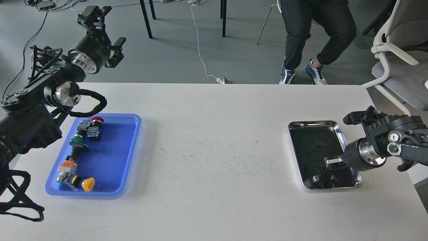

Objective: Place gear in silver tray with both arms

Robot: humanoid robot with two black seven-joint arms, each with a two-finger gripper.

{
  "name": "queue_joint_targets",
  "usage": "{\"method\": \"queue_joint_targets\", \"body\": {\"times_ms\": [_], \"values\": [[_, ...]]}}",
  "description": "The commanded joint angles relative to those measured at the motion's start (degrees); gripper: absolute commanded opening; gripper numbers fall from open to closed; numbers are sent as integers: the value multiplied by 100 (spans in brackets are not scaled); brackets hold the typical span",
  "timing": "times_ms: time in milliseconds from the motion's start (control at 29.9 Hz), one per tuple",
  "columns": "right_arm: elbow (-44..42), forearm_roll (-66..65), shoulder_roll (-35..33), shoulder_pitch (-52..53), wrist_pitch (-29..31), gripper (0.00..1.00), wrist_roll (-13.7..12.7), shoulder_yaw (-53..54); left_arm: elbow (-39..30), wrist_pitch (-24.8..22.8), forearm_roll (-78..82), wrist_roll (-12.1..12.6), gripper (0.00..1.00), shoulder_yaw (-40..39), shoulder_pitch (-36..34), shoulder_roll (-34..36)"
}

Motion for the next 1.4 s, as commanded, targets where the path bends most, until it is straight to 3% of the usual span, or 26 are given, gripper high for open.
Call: {"method": "queue_joint_targets", "body": {"times_ms": [0, 33, 134, 167, 234, 434, 535, 668, 802, 1003, 1170, 1270, 1370], "values": [[-37, 0, 4, -2, -31, 15, 0, 71, 0, 0, 0, 1, 98, -5, -2, 2], [-37, 0, 4, -2, -39, 21, 0, 98, 0, 0, 0, 1, 98, -5, -2, 2], [-46, 9, 4, -2, -48, 62, 0, 238, 0, 0, 0, 1, 98, 4, -10, 2], [-46, 17, 4, -2, -57, 68, 0, 291, 0, 0, 0, 1, 98, -5, -11, 11], [-46, 35, -5, -2, -57, 70, 0, 414, 0, 0, 0, 1, 98, 4, -11, 20], [-46, 132, -66, 6, -66, 92, 8, 984, 0, 0, 0, 1, 98, -5, -19, 46], [-133, 446, -75, 6, -83, 93, 17, 1625, 0, 8, 0, 1, 98, -5, -28, 64], [-879, 1491, 21, -81, -197, 94, 79, 2740, 35, 8, 0, 10, 98, -5, -28, 81], [-2020, 3028, 459, -441, -575, 94, 228, 4181, 61, 0, -9, 63, 98, -22, -28, 90], [-3798, 5340, 1023, -1073, -558, 94, 342, 5984, 123, -53, -123, 72, 98, -163, 24, 55], [-3747, 6959, 1023, -2197, -225, 94, 527, 6995, 508, -289, -229, 63, 98, -400, 148, -120], [-3379, 7172, 1041, -2901, -57, 95, 562, 7558, 895, -650, -255, 63, 98, -427, 148, -384], [-2834, 7172, 1137, -3647, -31, 96, 667, 8129, 966, -651, -351, 63, 98, -436, 156, -446]]}}
